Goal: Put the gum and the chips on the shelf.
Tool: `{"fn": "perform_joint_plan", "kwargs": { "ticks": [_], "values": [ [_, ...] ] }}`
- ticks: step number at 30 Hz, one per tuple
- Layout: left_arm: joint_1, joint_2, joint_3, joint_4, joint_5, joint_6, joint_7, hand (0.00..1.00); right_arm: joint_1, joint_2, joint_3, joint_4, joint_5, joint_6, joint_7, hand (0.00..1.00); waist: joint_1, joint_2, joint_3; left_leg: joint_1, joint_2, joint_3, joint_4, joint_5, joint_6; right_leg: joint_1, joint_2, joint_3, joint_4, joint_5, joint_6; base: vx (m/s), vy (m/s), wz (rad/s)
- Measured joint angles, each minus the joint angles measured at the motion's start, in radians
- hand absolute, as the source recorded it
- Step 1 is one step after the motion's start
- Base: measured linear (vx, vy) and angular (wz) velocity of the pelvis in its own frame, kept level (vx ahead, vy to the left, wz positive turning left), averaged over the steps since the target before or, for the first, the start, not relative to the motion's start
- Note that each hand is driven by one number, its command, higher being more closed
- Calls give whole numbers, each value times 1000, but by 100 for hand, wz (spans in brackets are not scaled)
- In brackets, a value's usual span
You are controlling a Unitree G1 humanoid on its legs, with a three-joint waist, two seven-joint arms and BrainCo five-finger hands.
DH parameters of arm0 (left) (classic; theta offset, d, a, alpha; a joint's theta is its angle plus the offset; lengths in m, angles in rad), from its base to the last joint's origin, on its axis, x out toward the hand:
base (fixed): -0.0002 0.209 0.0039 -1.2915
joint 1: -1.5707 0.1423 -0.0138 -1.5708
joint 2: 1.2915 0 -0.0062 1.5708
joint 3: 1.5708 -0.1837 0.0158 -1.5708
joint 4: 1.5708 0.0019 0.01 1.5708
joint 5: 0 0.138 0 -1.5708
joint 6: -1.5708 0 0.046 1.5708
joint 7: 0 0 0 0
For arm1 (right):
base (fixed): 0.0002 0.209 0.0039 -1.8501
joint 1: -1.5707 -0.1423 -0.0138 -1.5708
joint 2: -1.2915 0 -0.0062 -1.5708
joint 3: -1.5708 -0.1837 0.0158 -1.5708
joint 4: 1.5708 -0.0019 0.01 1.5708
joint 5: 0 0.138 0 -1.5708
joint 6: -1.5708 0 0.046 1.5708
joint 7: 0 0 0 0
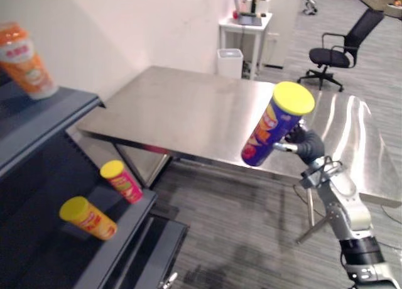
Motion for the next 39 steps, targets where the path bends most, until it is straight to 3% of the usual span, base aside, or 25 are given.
{"fn": "perform_joint_plan", "kwargs": {
  "ticks": [3, 4, 6, 7, 8, 9, 10, 11, 12, 13, 15, 17, 19, 22, 26, 33, 39],
  "values": [
    [5, -17, -9, 3, -6, -12, -16, 0, -82, -4, 47, 68, -3, -7, -7, 100, 19, 39, 30, -53, 22, -55, 15, -10, -21, -5, 17, -78, 22, -17, -25, -178, -74, 77],
    [15, -24, -16, 4, -44, -10, -25, 0, -112, -5, 57, 94, -3, -7, -13, 100, 42, 67, 46, -60, 49, -7, -5, -23, -9, -13, 26, -94, 29, -27, -33, -178, -126, 63],
    [23, -21, -8, 35, -80, -12, -47, 0, -114, -5, 50, 95, -3, -30, -19, 100, 42, 19, 43, -41, 62, 160, -68, -44, 67, -15, 11, -110, -16, -32, -43, -123, -148, 121],
    [21, -8, 1, 52, -82, -9, -52, 0, -116, -20, 7, 93, -3, -53, -23, 100, 21, 25, 44, -88, 112, 331, 57, -27, 133, -28, -15, -207, 4, -29, -67, -66, -77, 147],
    [26, -18, 7, 51, -82, -10, -48, 0, -120, -31, -22, 92, -3, -55, -32, 100, 20, 52, 43, -99, 147, 405, 126, 34, 174, -36, -21, -247, 48, -40, -70, -101, -101, 219],
    [33, -29, 5, 26, -83, -5, -44, 0, -112, -70, -82, 84, -2, -69, -50, 100, 0, 78, 41, -144, 135, 433, 96, 149, 111, -55, -42, -319, 123, -106, -57, -125, -48, 249],
    [24, -30, 11, 10, -75, -4, -49, 0, -92, -115, -155, 79, -3, -73, -70, 100, -20, 50, 37, -137, 71, 398, -65, 252, 109, -60, -65, -402, 82, -106, -59, -150, -62, 260],
    [9, -29, 27, 12, -72, 0, -52, 0, -81, -127, -196, 76, -3, -73, -77, 100, -15, 50, 36, -134, 72, 439, -38, 227, 124, -52, -68, -456, 68, -91, -70, -168, -65, 246],
    [21, -33, 46, 33, -56, 10, -46, 0, -55, -123, -258, 76, 0, -73, -92, 100, -11, 46, 37, -100, 92, 530, 59, 135, 123, -30, -82, -542, 70, -94, -77, -86, -74, 167],
    [33, -36, 49, 35, -55, 10, -46, 0, -50, -122, -267, 76, 1, -73, -101, 100, -16, 46, 37, -73, 90, 540, 54, 125, 107, -25, -86, -566, 71, -94, -78, -145, -39, 166],
    [53, -55, 55, 44, -55, 9, -43, 0, -35, -120, -277, 76, 23, -73, -114, 100, -19, 53, 32, 5, 71, 535, -26, 129, 74, -29, -98, -617, 84, -92, -73, -127, 79, 86],
    [70, -65, 59, 77, -55, 2, -38, 0, -15, -109, -275, 77, 24, -73, -124, 100, -14, 70, 20, 70, 62, 523, -184, 188, -2, -57, -110, -677, 130, -91, -70, -104, 170, 77],
    [70, -70, 61, 84, -55, -5, -39, 0, 1, -97, -275, 77, 19, -72, -143, 100, -11, 83, 11, 66, 58, 500, -236, 180, -15, -71, -131, -713, 189, -93, -74, -86, 172, 66],
    [70, -52, 58, 82, -36, -28, -42, 0, 20, -64, -276, 76, 18, -71, -170, 100, -20, 58, 7, 57, 22, 477, -256, 164, 7, -65, -205, -731, 278, -93, -73, -97, 229, 77],
    [70, -35, 53, 81, -27, -36, -42, 0, 31, -25, -262, 67, 17, -70, -163, 100, -18, 37, 1, 44, -7, 465, -256, 127, 31, -63, -234, -733, 290, -82, -57, -122, 171, 31],
    [72, -25, 28, 83, -26, -45, -41, 0, 106, -20, -238, 38, 15, -67, -131, 100, -18, 36, -3, 46, -3, 531, -263, 99, 42, -88, -189, -660, 208, -32, -58, -90, 66, -28],
    [64, -24, 21, 84, -28, -45, -45, 0, 115, -22, -242, 38, -22, -67, -94, 100, -22, 43, -11, 49, 31, 559, -262, 116, 17, -99, -153, -644, 199, -35, -79, 47, -38, -13]
  ]
}}
